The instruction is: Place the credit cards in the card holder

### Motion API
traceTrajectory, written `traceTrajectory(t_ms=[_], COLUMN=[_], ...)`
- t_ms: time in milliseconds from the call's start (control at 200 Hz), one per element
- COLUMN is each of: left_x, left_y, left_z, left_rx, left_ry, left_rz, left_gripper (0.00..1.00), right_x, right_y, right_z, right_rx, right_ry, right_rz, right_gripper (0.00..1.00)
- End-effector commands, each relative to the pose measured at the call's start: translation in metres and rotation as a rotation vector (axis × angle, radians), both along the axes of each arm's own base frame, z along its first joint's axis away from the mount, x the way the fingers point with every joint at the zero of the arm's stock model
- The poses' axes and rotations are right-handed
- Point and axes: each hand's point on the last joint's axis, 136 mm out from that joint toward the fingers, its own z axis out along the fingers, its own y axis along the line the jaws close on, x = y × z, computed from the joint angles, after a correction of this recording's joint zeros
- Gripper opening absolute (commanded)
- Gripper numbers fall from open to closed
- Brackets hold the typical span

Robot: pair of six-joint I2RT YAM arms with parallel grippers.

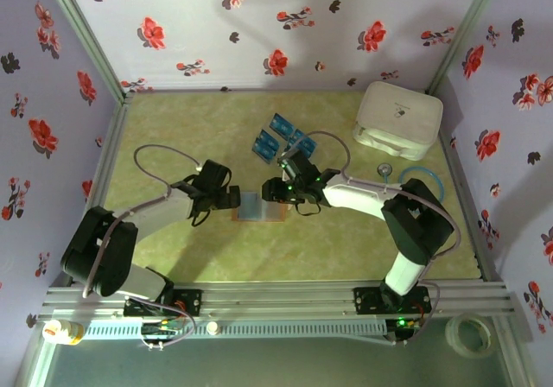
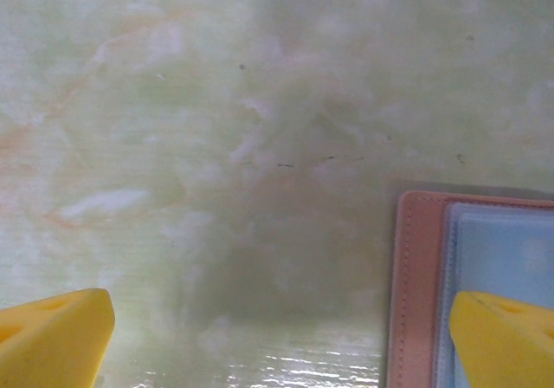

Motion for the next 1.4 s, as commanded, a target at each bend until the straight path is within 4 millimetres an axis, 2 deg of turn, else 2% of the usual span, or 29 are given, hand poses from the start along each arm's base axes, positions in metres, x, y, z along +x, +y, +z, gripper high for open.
traceTrajectory(t_ms=[0,440,685,900,1215,1395], left_x=[-0.003,-0.010,-0.013,-0.017,-0.021,-0.020], left_y=[-0.005,-0.012,-0.013,-0.013,-0.010,-0.009], left_z=[-0.003,-0.026,-0.038,-0.045,-0.050,-0.040], left_rx=[0.006,0.032,0.043,0.049,0.052,0.048], left_ry=[0.003,0.041,0.059,0.071,0.077,0.056], left_rz=[-0.036,-0.057,-0.058,-0.058,-0.055,-0.052], left_gripper=[1.00,1.00,1.00,1.00,1.00,1.00], right_x=[0.001,-0.003,-0.006,-0.006,-0.003,-0.002], right_y=[-0.011,-0.020,-0.015,0.003,0.037,0.049], right_z=[-0.016,-0.047,-0.057,-0.053,-0.029,-0.012], right_rx=[-0.071,-0.131,-0.116,-0.023,0.186,0.243], right_ry=[0.001,0.049,0.081,0.114,0.142,0.135], right_rz=[-0.005,-0.025,-0.022,-0.008,0.007,0.014], right_gripper=[0.49,0.50,0.50,0.50,0.48,0.47])
